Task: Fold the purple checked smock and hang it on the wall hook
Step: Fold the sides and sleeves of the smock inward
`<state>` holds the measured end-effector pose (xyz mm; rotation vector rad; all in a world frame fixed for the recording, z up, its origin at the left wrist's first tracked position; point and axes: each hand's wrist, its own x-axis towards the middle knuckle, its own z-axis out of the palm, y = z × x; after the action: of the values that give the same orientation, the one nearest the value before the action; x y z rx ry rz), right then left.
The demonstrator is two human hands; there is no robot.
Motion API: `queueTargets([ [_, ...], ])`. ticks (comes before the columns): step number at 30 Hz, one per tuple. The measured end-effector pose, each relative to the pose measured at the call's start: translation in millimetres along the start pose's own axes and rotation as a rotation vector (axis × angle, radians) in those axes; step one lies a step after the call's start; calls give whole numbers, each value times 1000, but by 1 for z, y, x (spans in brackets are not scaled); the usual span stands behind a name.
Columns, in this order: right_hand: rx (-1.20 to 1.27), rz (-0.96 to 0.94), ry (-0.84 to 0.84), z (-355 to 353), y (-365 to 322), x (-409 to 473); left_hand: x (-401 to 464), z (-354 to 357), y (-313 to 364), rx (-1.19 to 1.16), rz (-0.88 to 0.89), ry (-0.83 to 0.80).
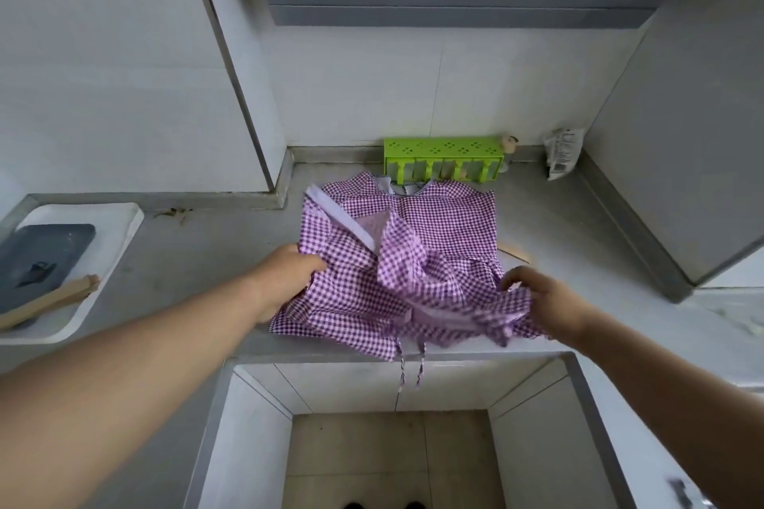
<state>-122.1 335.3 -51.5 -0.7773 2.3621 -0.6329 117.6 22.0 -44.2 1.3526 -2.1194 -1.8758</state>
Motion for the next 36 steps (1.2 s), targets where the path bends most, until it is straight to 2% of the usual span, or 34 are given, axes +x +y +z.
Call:
queueTargets([
  [2, -40, -19, -107, 4, -6, -4, 0, 0, 0, 4, -34, -25],
  [6, -353, -10, -168, 11, -10, -8, -1, 3, -2, -10, -77, -161],
  [8, -363, 0, -173, 13, -10, -9, 0, 4, -5, 16, -94, -205],
  [10, -293, -3, -173, 13, -13, -11, 3, 4, -7, 13, -97, -205],
  [13, -42, 36, -118, 12, -14, -9, 9, 2, -8, -27, -104, -190],
  [20, 496, 122, 237, -9, -22, 16, 34, -14, 8, -7, 2, -11],
  [28, 555, 117, 444, -32, -30, 70, 65, -31, 30, -8, 78, 10],
  [36, 568, 155, 443, -56, -25, 171, 134, -39, 53, -23, 48, 97],
])
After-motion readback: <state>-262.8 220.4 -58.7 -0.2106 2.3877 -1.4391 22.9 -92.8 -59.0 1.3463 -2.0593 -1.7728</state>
